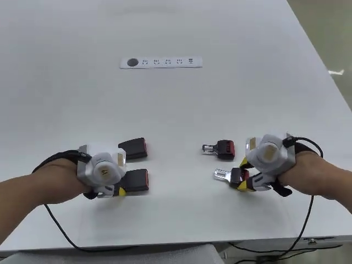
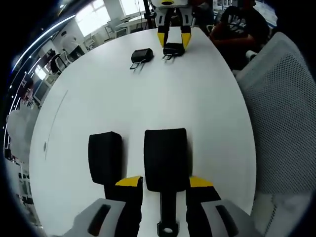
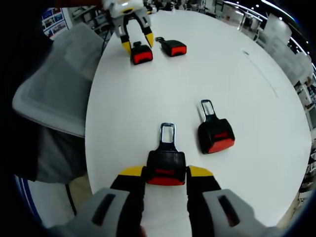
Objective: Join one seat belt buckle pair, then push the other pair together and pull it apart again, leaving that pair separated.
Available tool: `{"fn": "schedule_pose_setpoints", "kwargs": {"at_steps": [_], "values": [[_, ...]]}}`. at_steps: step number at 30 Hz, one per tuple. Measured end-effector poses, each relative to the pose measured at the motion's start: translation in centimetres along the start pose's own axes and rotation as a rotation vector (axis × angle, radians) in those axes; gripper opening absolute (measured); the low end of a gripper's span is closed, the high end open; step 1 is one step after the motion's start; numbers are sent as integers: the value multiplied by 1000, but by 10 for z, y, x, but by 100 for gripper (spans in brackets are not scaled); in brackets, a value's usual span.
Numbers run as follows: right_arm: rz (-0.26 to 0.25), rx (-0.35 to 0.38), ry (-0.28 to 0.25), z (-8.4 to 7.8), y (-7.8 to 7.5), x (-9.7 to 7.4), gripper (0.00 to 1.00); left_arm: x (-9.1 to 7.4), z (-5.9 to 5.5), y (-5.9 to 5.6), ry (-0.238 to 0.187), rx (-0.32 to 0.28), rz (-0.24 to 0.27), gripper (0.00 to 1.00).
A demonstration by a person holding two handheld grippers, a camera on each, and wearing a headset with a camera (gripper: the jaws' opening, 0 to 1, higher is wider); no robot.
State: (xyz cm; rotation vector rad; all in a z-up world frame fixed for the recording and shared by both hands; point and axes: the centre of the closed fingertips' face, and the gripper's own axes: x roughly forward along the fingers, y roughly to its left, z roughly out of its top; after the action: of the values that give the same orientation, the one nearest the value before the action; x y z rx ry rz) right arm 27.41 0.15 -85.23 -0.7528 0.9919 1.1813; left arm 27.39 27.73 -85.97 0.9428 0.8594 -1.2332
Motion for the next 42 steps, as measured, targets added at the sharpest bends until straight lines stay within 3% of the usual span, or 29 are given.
{"fn": "schedule_pose_setpoints", "kwargs": {"at_steps": [2,3,4,5,7,11,15,16,24,35,42], "values": [[13,-28,24,-5,2,2,33,0,0,-1,1,12,-11,33],[17,-60,66,-12,2,4,33,1,0,-2,3,9,-14,33],[18,-88,46,-9,2,8,33,1,0,-2,4,14,-18,33],[21,-58,50,-9,1,6,33,1,0,-2,5,9,-19,32],[24,-69,60,-9,4,6,33,1,0,-2,9,-4,-18,32],[23,-103,65,-8,4,7,33,0,-1,-4,0,36,-26,32],[35,-139,79,-8,5,9,33,2,1,-7,42,101,-46,32],[44,-182,94,-9,5,10,33,2,1,-7,58,107,-50,32],[79,-237,154,-9,5,13,34,3,0,-7,109,99,-63,32],[69,-202,134,-8,6,12,34,3,-1,-7,122,90,-80,32],[73,-216,82,15,15,21,34,4,-2,-6,131,89,-100,32]]}}
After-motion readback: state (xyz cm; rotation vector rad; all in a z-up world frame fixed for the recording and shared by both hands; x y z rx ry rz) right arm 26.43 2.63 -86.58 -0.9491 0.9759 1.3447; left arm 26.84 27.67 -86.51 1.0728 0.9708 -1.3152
